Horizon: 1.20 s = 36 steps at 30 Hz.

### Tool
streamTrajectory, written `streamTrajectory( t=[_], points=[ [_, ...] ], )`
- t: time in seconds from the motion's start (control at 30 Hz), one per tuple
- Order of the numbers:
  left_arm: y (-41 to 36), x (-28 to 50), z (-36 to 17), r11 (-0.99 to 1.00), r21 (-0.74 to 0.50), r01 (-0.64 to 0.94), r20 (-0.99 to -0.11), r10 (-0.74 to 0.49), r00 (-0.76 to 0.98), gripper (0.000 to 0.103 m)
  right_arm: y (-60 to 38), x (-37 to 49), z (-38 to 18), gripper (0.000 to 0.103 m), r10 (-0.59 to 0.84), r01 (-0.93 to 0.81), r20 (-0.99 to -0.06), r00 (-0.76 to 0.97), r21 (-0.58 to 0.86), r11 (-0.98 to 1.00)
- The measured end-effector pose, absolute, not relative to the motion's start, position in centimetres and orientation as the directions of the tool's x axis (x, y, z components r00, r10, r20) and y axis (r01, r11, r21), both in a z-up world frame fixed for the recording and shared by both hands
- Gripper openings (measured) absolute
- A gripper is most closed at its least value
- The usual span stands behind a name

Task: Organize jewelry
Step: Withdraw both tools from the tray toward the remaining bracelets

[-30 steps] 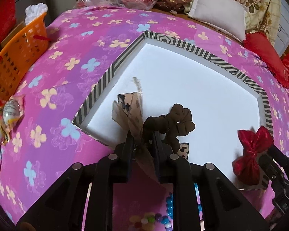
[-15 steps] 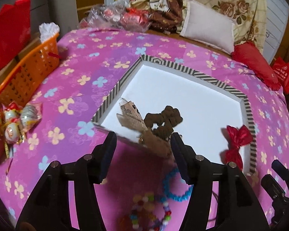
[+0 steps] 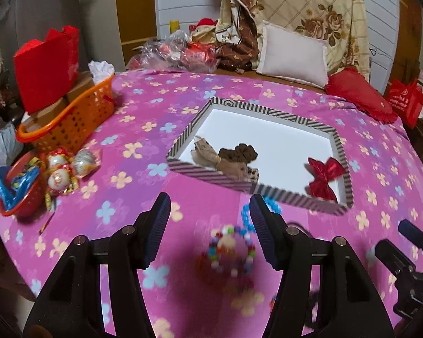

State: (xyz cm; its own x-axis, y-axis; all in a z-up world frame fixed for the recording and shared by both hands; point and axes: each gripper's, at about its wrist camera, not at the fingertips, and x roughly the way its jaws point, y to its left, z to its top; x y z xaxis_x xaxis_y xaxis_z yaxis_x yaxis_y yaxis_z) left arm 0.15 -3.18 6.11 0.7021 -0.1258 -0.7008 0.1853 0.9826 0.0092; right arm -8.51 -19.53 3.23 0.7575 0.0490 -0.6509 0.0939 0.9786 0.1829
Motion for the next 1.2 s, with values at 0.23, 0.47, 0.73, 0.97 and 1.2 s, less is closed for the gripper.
streamTrajectory(
  t=[0.23, 0.47, 0.73, 0.97, 1.2],
  points=[
    [-2.0, -4.6, 5.7, 0.986, 0.055, 0.155, -0.684, -0.076, 0.726, 0.058, -17.7, -11.1, 3.3, 0.089, 0.029, 0.099, -0.645, 0.764, 0.160, 0.982],
    [-1.2, -7.9, 5.0, 0.990, 0.068, 0.125, -0.658, -0.050, 0.752, 0.059, -17.5, -12.2, 2.9, 0.089, 0.038, 0.106, -0.645, 0.763, 0.183, 0.977],
    [-0.7, -10.4, 5.4, 0.991, 0.058, 0.122, -0.619, -0.061, 0.783, 0.059, -17.4, -14.1, 3.2, 0.089, -0.009, 0.160, -0.648, 0.762, 0.174, 0.972],
    [-0.6, -11.7, 5.9, 0.991, 0.042, 0.131, -0.599, -0.080, 0.797, 0.059, -16.8, -15.4, 3.1, 0.089, -0.028, 0.156, -0.666, 0.745, 0.133, 0.979],
    [-1.9, -11.9, 6.2, 0.990, 0.027, 0.140, -0.599, -0.096, 0.795, 0.059, -17.9, -16.7, 3.7, 0.090, -0.037, 0.165, -0.653, 0.757, 0.136, 0.977]
  ],
)
